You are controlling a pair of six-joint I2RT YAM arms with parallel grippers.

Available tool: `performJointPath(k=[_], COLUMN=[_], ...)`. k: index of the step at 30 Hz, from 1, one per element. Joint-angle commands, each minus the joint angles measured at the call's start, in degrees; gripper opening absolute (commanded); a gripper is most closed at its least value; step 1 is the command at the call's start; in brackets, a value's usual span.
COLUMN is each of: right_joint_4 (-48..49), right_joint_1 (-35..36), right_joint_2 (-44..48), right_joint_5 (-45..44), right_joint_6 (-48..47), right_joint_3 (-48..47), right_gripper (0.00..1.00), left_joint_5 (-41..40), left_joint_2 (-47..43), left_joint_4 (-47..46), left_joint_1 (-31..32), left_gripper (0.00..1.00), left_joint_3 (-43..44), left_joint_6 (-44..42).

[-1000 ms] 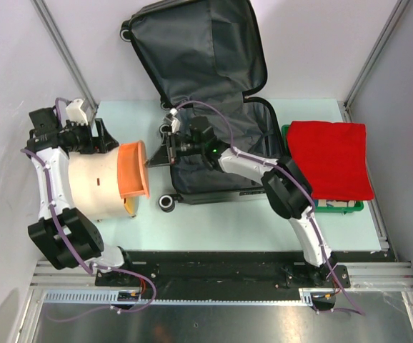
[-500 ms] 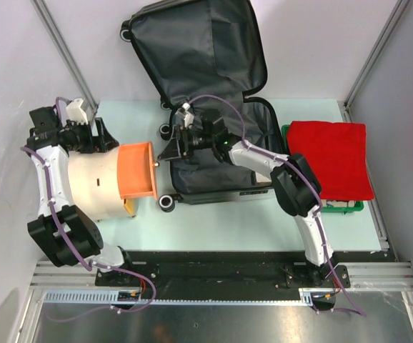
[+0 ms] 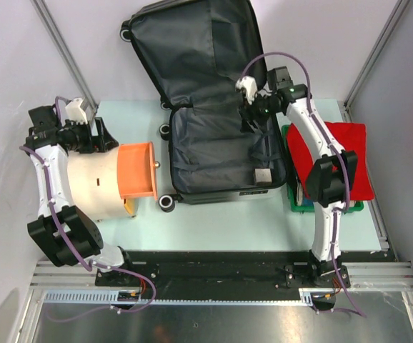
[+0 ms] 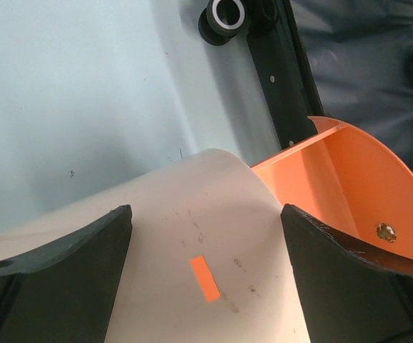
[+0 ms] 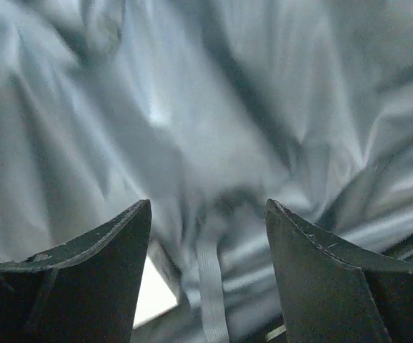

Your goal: Open, take out, and arrange the luggage

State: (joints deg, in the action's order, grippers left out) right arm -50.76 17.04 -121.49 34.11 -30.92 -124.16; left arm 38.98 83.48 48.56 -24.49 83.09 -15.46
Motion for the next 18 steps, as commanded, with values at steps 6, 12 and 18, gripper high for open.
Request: performJointPath(k=[6, 12, 18], right_joint_4=[-28.0, -21.9, -16.1], right_joint_1=[2.3, 2.6, 2.9], right_joint_2=[2.4, 13.7, 14.9], right_joint_5=[-14.3, -12.8, -14.8], right_joint_6=[-30.7, -40.1, -42.0], right_joint_3=[8.3, 24.6, 32.7], right_gripper=[0.73, 0.76, 0.81], left_joint_5=[-2.7, -2.1, -1.5], left_joint_2=[-1.6, -2.0, -1.2], left_joint_4=[4.8, 4.9, 4.7], left_joint_1=[0.6, 0.6, 0.5], left_gripper=[0.93, 0.93, 0.94], left_joint_3=[3.6, 3.6, 4.4], left_joint_6=[-0.8, 0.0, 1.0])
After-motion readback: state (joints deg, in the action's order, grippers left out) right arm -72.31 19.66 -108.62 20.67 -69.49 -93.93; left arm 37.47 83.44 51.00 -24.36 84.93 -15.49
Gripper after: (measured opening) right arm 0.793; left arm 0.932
